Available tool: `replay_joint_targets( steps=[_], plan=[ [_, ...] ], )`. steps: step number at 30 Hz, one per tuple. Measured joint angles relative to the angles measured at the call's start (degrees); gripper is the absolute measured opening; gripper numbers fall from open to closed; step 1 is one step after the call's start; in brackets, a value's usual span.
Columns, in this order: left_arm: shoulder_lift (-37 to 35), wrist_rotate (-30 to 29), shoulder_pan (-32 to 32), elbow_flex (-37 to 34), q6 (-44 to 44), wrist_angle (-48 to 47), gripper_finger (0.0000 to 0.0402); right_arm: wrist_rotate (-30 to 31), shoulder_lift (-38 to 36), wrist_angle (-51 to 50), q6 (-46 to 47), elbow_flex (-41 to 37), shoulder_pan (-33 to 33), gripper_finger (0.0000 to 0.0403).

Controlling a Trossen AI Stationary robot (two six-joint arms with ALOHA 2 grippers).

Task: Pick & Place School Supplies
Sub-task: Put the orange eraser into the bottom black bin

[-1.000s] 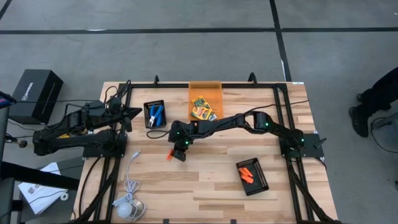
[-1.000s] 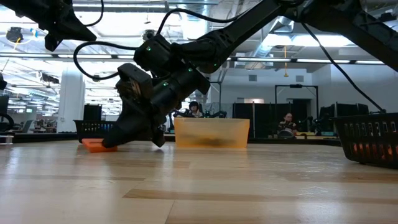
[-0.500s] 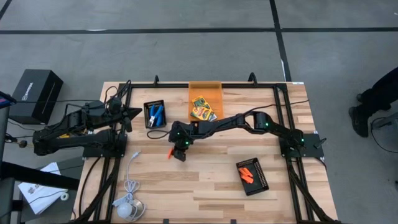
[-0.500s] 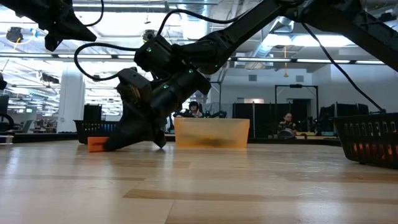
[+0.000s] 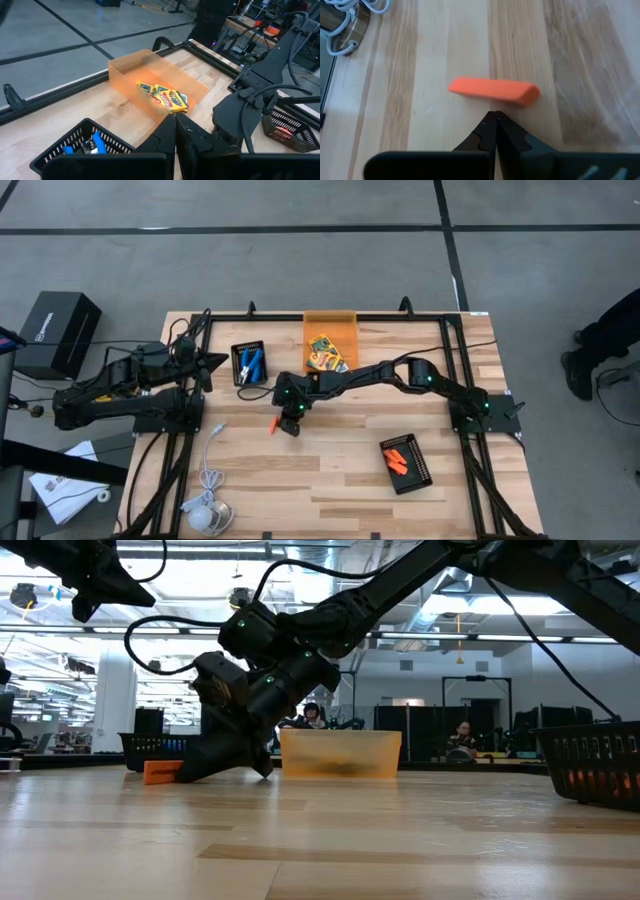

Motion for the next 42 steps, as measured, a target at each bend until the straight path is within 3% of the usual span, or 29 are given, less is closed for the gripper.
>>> replay_joint_targets(
  steps=[12,17,20,25,28,34,42],
  plan=[
    [0.17,0.39,0.0,0.0,-1.44,-0.28,0.0,-1.42,-1.36,-1.49,3.25,-4.82,-0.13,0.0001],
    [3.94,7.31,0.0,-0.83,-5.9,-8.11,0.0,-3.97,-3.81,-5.23,5.16,-5.49,-2.1,0.0033],
    [6.46,10.43,0.0,-1.95,-5.65,-6.87,0.0,-4.87,-6.35,-8.62,3.22,-5.88,-3.66,0.0062],
    [9.46,10.83,-0.02,-1.95,-2.73,2.14,0.0,-2.04,-14.08,-17.87,-1.7,-6.15,-6.15,0.0091],
    [12.04,13.34,-0.08,-2.19,-3.0,2.66,0.0,-0.33,-20.67,-20.49,-5.12,-5.83,-7.75,0.0098],
    [20.02,17.28,-0.74,-4.13,-5.57,5.79,0.0005,2.15,-33.17,-20.49,-4.59,-5.72,-11.75,0.0103],
    [30.4,20.49,-1.77,-4.09,-9.13,18.68,0.0036,4.49,-44.3,-20.06,-4.17,-5.64,-16.04,0.0103]
  ],
)
